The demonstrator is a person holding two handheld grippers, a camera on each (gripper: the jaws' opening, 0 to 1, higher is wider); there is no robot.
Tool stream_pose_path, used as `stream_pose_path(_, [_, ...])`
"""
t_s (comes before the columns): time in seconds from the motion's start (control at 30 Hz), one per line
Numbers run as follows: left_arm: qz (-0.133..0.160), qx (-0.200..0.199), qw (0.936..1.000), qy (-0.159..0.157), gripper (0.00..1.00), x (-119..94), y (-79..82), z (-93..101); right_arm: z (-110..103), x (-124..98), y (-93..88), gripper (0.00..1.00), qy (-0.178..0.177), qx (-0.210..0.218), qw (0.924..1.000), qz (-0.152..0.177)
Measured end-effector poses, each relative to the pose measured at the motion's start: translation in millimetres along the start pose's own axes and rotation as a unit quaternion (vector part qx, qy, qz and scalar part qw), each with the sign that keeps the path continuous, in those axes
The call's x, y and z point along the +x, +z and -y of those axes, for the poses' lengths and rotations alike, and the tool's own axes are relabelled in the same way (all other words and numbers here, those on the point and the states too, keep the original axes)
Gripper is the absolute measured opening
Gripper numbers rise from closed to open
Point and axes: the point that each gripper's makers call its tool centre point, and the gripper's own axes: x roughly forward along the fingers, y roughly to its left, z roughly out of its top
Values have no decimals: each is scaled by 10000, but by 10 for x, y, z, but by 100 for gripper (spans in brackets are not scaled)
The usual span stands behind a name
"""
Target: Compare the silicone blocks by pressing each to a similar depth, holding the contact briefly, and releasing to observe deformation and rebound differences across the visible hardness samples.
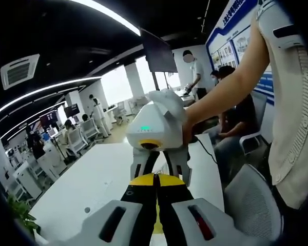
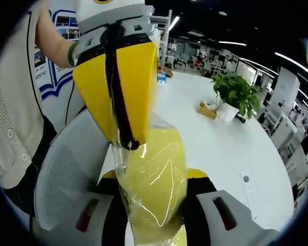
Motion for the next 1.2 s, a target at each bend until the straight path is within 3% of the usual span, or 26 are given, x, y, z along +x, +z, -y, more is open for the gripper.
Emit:
stream_pose_path(0.23, [69,-148,9998,-60,0,9,-36,-35,1,3,-50,39,-80,61,9999,-31])
stream_pose_path(0.4, [79,-371,9993,-48,0,14,-98,-94,22,-15,-83,47,-322,185,9993,50])
stream_pose_path(0.43, [77,-453,9989,-35,0,21,-138,-124,68,-42,-92,51,-589,304,9977,124])
stream_pose_path(0.5, [48,-565,9984,-41,0,31,-196,-143,86,-81,-72,56,-764,423,9957,297])
stream_pose_path(0.6, [-34,-776,9970,-31,0,79,-345,-177,144,-212,-96,64,-1293,725,9876,517])
stream_pose_path(0.73, [-105,-1023,9947,-26,0,144,-551,-213,105,-380,-175,73,-1790,1204,9726,865])
stream_pose_path(0.83, [-174,-1190,9927,-40,0,191,-715,-240,38,-452,-323,80,-2043,1597,9620,860])
stream_pose_path(0.97, [-239,-1427,9895,-9,0,232,-939,-268,-144,-542,-506,85,-2332,2198,9415,1047])
stream_pose_path(1.07, [-292,-1638,9861,53,0,270,-1133,-272,-263,-592,-657,89,-2609,2590,9237,1079])
stream_pose_path(1.1, [-348,-1671,9853,58,0,296,-1240,-265,-296,-631,-767,92,-2863,2805,9106,1004])
stream_pose_path(1.17, [-445,-1964,9795,6,0,320,-1392,-225,-393,-659,-902,96,-3031,3185,8933,936])
stream_pose_path(1.2, [-437,-1937,9801,25,0,334,-1442,-241,-417,-678,-938,95,-3103,3221,8896,927])
